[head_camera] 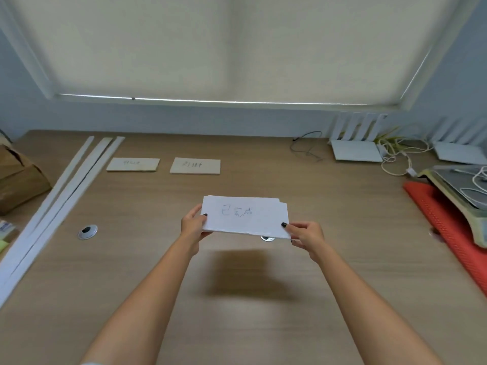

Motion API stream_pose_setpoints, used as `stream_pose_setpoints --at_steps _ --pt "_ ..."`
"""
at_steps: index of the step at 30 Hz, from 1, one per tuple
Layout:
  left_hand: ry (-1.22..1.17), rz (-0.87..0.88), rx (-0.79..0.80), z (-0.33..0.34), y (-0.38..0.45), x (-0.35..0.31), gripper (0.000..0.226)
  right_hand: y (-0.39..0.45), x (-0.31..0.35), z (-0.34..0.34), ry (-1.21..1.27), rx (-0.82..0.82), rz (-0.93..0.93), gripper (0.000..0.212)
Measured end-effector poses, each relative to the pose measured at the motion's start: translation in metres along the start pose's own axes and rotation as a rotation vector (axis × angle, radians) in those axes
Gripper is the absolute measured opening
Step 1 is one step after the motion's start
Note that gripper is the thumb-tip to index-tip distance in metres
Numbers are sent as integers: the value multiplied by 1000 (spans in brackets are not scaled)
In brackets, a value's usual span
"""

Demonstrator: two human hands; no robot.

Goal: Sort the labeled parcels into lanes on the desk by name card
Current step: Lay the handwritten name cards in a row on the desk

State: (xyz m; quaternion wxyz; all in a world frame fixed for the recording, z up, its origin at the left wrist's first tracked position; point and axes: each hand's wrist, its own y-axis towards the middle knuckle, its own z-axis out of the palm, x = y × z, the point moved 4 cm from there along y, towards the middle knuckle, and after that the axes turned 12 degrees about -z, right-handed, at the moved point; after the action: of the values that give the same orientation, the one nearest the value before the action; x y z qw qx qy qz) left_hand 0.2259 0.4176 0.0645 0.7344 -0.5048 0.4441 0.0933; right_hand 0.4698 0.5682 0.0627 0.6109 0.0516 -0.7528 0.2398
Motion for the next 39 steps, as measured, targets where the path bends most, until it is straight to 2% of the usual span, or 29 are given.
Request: stream_pose_setpoints --at_steps 2,11,18,23,29,37,39 --pt "5 14 -17 15 -14 4 47 -5 -3 -20 -33 12 -5 27" --pt "-49 5 -37 67 -42 31 51 0 1 -75 112 157 12 27" --pt "-55 20 -132 79 -32 38 55 23 -12 -90 183 121 44 28" --pt "-26 20 -171 83 -12 38 54 44 -22 -89 409 98 119 28" --pt "56 -15 -241 81 28 46 48 101 -18 -75 521 -21 121 27" --pt "108 -50 -309 82 111 52 49 215 -18 -36 459 -71 110 17" --pt "94 -63 -301 85 129 51 50 246 -19 -26 442 -81 104 22"
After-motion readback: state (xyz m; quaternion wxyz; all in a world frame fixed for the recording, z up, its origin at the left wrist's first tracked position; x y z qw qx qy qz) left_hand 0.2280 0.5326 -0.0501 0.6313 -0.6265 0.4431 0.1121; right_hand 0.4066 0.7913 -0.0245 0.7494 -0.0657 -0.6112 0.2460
